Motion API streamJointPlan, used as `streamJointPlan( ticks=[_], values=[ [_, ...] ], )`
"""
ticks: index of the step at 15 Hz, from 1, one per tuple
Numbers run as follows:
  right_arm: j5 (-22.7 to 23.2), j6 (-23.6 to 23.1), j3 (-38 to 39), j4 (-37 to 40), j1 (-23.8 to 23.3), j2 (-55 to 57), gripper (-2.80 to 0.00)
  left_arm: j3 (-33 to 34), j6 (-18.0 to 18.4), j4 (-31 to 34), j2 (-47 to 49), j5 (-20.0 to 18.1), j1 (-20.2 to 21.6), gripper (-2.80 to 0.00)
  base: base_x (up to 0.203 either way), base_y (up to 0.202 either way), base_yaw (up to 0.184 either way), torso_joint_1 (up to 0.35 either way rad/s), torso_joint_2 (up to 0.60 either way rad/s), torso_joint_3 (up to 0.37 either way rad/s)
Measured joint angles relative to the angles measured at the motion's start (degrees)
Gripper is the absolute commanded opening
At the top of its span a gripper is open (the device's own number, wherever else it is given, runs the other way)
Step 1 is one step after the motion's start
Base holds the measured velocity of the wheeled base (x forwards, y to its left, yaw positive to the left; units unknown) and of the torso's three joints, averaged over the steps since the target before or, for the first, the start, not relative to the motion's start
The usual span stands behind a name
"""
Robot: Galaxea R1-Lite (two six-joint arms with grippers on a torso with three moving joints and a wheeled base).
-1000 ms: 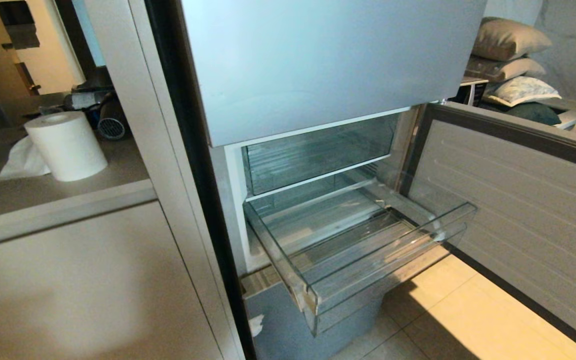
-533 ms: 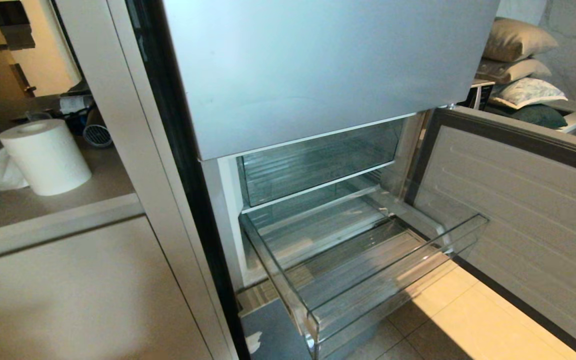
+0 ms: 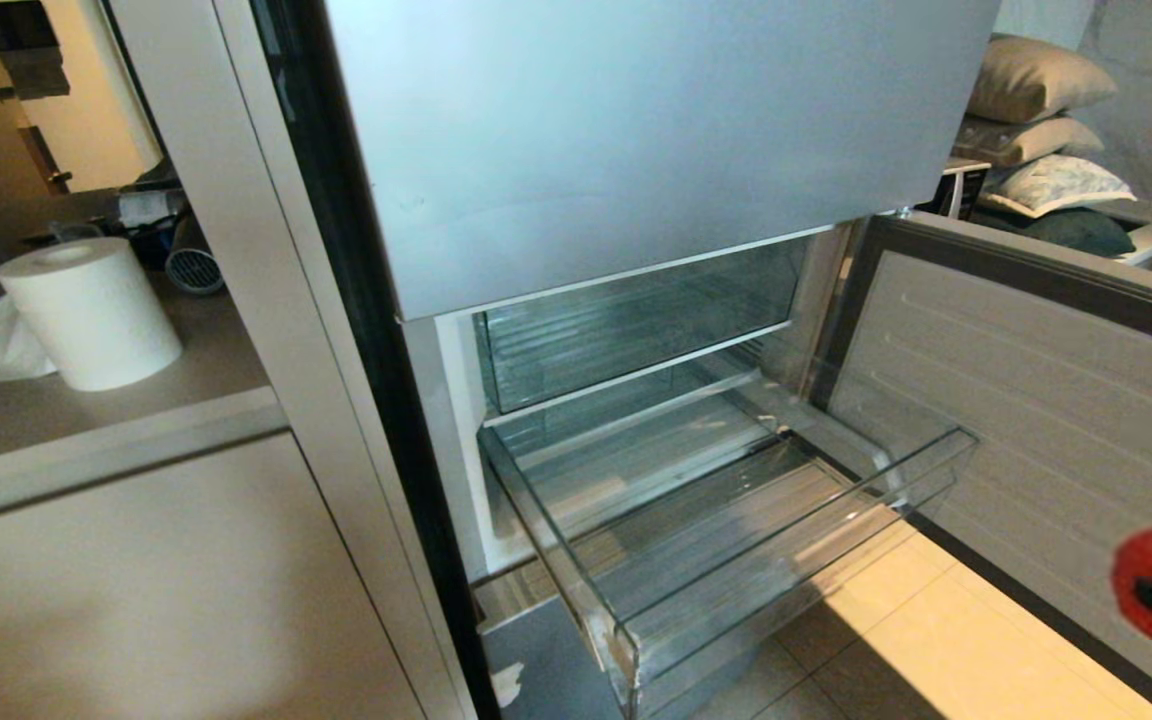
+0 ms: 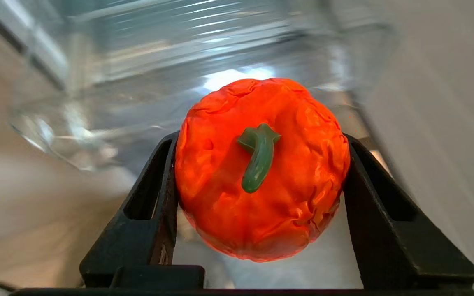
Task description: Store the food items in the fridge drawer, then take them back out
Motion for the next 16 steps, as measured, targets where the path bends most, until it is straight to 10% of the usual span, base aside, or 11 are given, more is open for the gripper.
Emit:
streamJointPlan(
  ticks=[8,16],
  values=[
    [5.3,2.9,-19.5,-16.8,7.8,43.7,-2.80,0.0,0.0,0.0,0.0,0.0,0.0,-2.80,0.000,0.000,0.000,0.000,0.00,0.000],
    [2.6,4.2,-30.9,-19.9,11.3,62.4,-2.80,0.0,0.0,0.0,0.0,0.0,0.0,-2.80,0.000,0.000,0.000,0.000,0.00,0.000]
  ],
)
